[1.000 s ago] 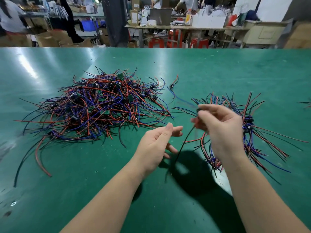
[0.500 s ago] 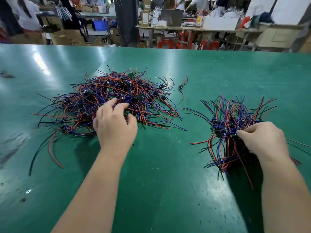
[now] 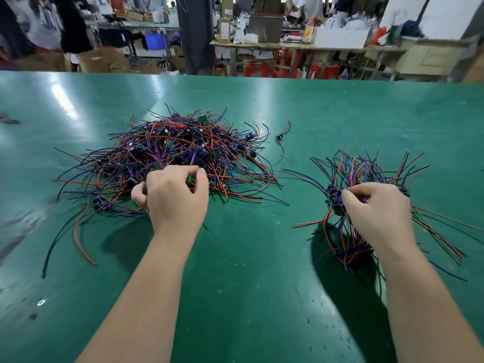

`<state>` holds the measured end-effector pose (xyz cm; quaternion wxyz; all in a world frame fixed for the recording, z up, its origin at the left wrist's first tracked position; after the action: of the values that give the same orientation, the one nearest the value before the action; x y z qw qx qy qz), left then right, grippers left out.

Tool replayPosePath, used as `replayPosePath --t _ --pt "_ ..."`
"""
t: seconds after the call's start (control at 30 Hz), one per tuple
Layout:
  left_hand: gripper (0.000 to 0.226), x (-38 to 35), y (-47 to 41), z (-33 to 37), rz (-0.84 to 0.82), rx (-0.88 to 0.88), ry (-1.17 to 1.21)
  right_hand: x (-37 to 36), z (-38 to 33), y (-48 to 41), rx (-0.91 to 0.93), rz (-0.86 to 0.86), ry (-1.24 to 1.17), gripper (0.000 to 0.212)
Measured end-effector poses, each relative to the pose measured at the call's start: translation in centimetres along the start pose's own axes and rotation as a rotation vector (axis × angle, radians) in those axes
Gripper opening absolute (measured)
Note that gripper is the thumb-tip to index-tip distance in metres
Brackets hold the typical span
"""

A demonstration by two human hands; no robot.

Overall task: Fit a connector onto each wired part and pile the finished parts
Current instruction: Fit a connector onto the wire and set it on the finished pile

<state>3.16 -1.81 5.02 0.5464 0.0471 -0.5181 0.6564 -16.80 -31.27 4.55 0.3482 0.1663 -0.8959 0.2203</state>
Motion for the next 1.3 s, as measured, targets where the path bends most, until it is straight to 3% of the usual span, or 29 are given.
replayPosePath --t 0.1,0.2,0.3,0.4,0.5,0.6,0.73,0.9,1.07,1.17,1.3 --pt "0.022 1.9 0.8 3.5 0.120 -0.164 0.187 -1.5 -1.1 0.7 0.005 -0.105 -0.187 0.015" --pt "0.027 2.2 2.4 7.7 0.106 -0.433 0.388 -5.4 -2.7 2.7 -0.150 -0.474 -0.656 0.017" --pt "0.026 2.0 4.7 10.7 0.048 -0.645 0.514 -7.8 -5.1 4.9 -0.303 -0.774 -1.143 0.037" --pt "0.026 1.3 5.9 12.2 -0.046 -0.696 0.612 -7.1 -5.1 4.2 -0.357 -0.731 -1.369 0.039" --pt "0.026 1.1 6.3 12.7 -0.093 -0.687 0.704 -6.6 -3.5 3.4 -0.462 -0.626 -1.440 0.025" --pt "0.023 1.3 6.5 13.0 -0.112 -0.692 0.738 -7.0 -3.2 3.6 -0.542 -0.656 -1.494 0.025" --pt "0.025 0.4 6.9 13.3 -0.195 -0.699 0.711 -6.5 -3.5 3.1 -0.498 -0.628 -1.616 0.033" --pt "0.018 -0.6 6.9 13.0 -0.310 -0.644 0.667 -6.3 -3.3 2.9 -0.489 -0.639 -1.568 0.039" --pt "0.024 -3.5 7.3 11.8 -0.702 -0.372 0.907 -6.1 -3.3 3.4 -0.504 -0.680 -1.575 0.024" --pt "0.028 -5.0 6.8 10.3 -0.678 -0.232 0.846 -5.2 -3.3 3.1 -0.502 -0.675 -1.642 0.028" --pt "0.035 -5.6 6.4 9.8 -0.609 -0.385 0.583 -4.3 -3.7 2.8 -0.457 -0.714 -1.731 0.033"
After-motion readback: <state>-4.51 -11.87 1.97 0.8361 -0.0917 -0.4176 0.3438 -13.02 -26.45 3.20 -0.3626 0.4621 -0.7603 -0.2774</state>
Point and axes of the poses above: each hand's wrist, its own y-axis away from the middle knuckle, its own x-axis out of the back of the hand, z = x × y, the point moved 10 cm from there along -y, towards the middle knuckle, and after that the axes turned 7 degrees about -x, right-handed, at the moved point
